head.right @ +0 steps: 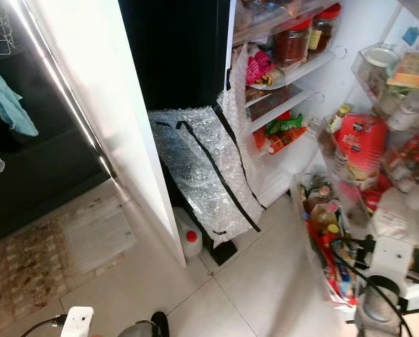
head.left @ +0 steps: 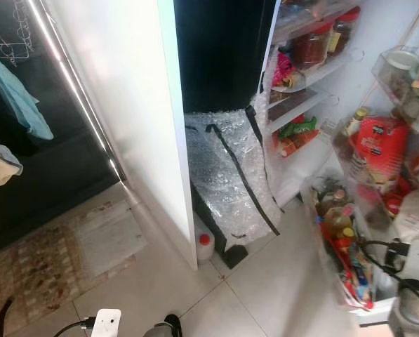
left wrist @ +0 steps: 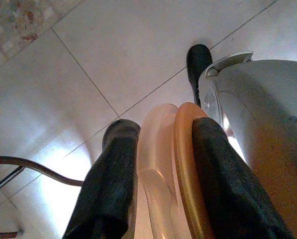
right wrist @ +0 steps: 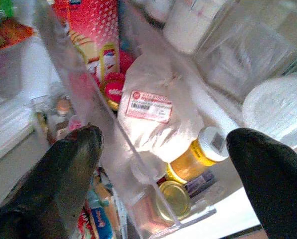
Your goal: Restocking fridge
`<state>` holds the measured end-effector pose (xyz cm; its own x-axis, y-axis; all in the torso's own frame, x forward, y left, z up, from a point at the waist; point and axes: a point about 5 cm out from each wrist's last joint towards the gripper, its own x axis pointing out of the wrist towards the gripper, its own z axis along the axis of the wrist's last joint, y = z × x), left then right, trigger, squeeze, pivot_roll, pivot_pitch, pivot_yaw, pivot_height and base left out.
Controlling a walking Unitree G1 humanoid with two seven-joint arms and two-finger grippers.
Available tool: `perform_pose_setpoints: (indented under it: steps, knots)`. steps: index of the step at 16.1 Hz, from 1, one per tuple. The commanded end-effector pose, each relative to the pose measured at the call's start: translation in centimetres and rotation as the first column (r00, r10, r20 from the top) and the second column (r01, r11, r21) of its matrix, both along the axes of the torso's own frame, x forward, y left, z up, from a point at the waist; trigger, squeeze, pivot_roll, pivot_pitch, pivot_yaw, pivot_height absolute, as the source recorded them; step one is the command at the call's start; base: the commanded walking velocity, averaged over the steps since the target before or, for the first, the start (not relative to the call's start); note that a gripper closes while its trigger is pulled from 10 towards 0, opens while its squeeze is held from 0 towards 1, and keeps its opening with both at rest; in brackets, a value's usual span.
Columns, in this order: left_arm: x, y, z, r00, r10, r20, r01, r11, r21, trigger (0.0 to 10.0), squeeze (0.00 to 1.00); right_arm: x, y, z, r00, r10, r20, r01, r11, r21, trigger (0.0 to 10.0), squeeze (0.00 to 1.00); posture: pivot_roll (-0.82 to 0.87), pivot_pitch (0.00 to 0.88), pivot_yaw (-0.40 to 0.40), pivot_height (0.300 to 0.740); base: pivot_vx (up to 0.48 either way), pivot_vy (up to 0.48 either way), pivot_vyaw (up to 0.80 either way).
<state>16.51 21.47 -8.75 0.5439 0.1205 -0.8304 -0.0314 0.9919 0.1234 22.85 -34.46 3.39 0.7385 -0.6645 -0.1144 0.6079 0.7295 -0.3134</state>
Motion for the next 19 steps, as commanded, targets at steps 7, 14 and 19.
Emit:
perform_pose_setpoints:
  steps: [7,14,19]
  knots:
    - [-0.5,-0.2,-0.3,1.000,-0.014,-0.019,0.014,1.000,-0.011,10.0,0.00,-0.6,2.3,-3.4,0.989,0.069,-0.127,-0.046,0.983,0.178,10.0,0.00,-0.09,0.180,0.005,0.740,0.000,0.000,0.00]
    - [-0.7,-0.3,-0.4,0.997,-0.063,-0.050,0.064,0.998,0.013,10.0,0.00,-4.9,12.5,-11.2,0.813,0.417,-0.407,-0.142,0.819,0.556,10.0,0.00,-0.09,0.184,0.008,0.740,0.000,-0.083,0.00]
    - [-0.9,-0.1,-0.4,0.997,-0.056,-0.054,0.057,0.998,0.019,10.0,0.00,-6.6,14.5,-12.4,0.759,0.489,-0.430,-0.132,0.762,0.634,10.0,0.00,-0.09,0.197,0.007,0.740,0.000,-0.307,0.00]
